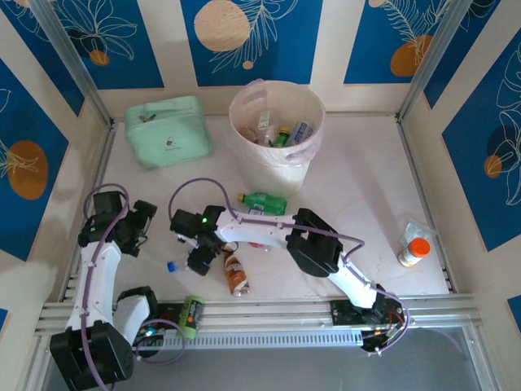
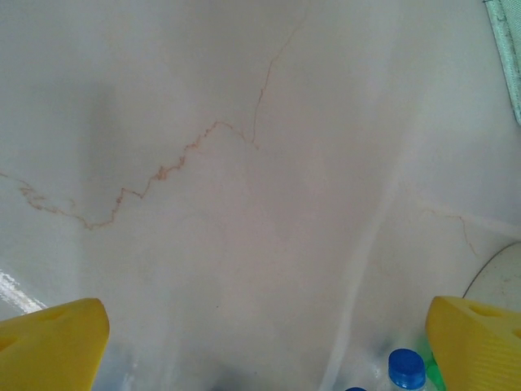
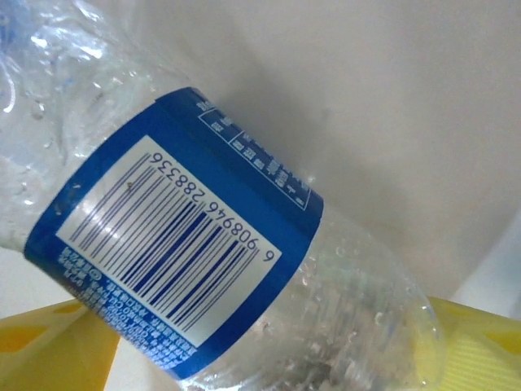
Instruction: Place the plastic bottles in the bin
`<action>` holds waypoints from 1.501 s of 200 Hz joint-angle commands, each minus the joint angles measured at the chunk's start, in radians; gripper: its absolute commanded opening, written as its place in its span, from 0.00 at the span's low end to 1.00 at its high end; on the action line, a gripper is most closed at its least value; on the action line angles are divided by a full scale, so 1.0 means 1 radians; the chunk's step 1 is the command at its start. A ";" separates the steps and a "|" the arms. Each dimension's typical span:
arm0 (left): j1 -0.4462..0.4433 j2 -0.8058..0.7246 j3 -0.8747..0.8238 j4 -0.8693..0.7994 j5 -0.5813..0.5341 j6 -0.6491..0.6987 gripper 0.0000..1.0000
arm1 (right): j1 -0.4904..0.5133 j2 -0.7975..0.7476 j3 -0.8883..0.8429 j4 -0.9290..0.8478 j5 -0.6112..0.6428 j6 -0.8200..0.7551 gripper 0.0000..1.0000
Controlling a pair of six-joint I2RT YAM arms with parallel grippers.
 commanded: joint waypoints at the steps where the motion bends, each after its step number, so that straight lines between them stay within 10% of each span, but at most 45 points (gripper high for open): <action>1: 0.011 -0.014 -0.019 0.029 0.040 0.004 0.98 | 0.014 -0.005 0.031 0.021 -0.090 0.020 0.90; 142: 0.011 -0.003 -0.035 0.069 0.092 0.002 0.93 | -0.008 0.124 0.136 0.000 -0.097 0.054 0.96; 300: 0.003 -0.023 0.009 0.078 0.152 0.028 0.91 | -0.098 -0.130 -0.055 0.117 -0.104 0.196 0.69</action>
